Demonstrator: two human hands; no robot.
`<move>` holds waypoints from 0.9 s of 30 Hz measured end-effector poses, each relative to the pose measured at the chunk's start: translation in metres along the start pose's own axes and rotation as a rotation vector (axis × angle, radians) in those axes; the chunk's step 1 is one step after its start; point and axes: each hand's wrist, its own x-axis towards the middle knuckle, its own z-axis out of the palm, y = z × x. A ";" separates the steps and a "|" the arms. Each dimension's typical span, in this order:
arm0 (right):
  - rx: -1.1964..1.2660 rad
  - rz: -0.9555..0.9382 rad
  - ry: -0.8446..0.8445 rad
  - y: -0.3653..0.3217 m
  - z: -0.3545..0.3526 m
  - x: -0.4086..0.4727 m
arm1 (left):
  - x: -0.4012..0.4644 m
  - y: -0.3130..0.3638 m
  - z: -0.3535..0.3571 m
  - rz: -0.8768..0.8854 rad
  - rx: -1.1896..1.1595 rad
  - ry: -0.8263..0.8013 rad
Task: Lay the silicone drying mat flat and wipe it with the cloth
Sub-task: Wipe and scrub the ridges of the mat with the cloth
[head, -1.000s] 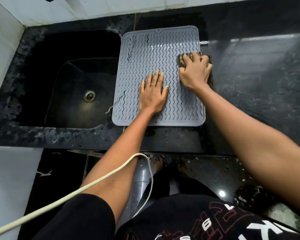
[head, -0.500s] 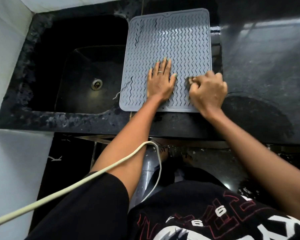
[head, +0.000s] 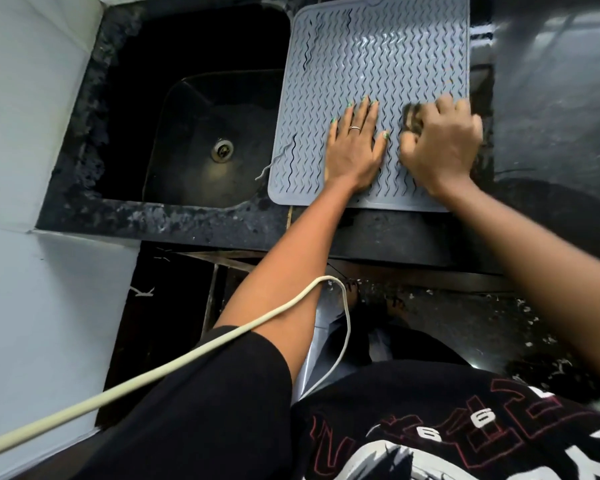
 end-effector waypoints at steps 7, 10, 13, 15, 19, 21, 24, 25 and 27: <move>0.060 -0.051 -0.076 -0.001 -0.040 -0.071 | 0.000 0.000 0.000 0.013 -0.035 0.016; 0.323 0.201 -0.027 -0.003 -0.052 -0.024 | 0.002 -0.002 0.001 0.010 -0.018 0.021; 0.405 0.221 0.040 -0.005 -0.046 0.042 | 0.002 -0.002 0.003 0.013 -0.022 0.027; 0.281 0.170 -0.105 -0.010 -0.034 0.069 | 0.001 -0.002 0.003 0.006 -0.027 0.029; -0.022 0.098 -0.276 -0.013 -0.009 0.069 | 0.002 -0.002 0.004 0.008 -0.015 0.027; -0.012 0.102 -0.195 -0.015 -0.007 0.050 | 0.003 -0.003 0.005 0.002 -0.014 0.023; 0.039 0.011 -0.084 -0.010 -0.012 -0.005 | 0.003 -0.005 0.005 0.013 -0.017 0.022; 0.043 -0.020 -0.051 -0.007 -0.016 -0.026 | 0.003 -0.005 0.005 0.019 -0.025 0.024; 0.048 -0.059 -0.008 -0.004 -0.025 -0.062 | 0.002 -0.006 0.005 0.022 -0.034 0.030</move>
